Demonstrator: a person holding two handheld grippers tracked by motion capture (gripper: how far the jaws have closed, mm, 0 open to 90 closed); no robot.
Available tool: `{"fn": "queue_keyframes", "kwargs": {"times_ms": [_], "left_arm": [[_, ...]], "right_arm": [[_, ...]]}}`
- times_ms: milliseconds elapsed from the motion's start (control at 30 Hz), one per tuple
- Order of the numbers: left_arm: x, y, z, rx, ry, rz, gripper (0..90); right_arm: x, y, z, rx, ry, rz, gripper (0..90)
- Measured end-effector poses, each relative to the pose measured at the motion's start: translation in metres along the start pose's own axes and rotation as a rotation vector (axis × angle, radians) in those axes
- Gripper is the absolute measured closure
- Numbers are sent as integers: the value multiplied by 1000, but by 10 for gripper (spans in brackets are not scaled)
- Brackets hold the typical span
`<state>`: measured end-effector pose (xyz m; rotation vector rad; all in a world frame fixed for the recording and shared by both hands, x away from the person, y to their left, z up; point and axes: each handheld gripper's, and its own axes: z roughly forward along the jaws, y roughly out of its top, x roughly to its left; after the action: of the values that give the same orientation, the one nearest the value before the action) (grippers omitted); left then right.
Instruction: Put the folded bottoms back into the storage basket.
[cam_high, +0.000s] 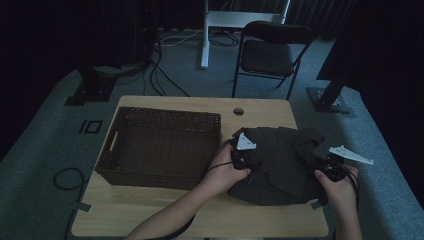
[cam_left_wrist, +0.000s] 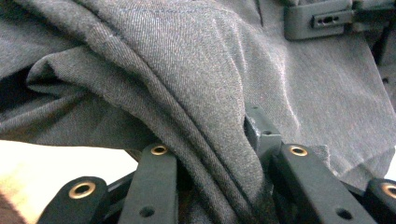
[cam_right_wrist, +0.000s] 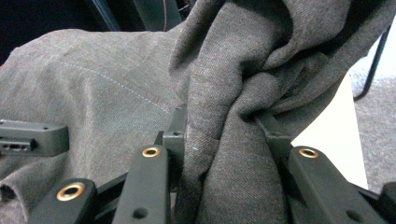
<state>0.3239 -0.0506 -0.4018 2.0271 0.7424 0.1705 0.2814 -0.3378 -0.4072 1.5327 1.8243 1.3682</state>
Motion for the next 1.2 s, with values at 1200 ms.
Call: {"fn": "queue_keyframes", "kwargs": {"times_ms": [1200], "left_arm": [[92,15,-116,-82,104,-66,704]], "right_arm": [[104,81,70,-42,153,-54,638]]}}
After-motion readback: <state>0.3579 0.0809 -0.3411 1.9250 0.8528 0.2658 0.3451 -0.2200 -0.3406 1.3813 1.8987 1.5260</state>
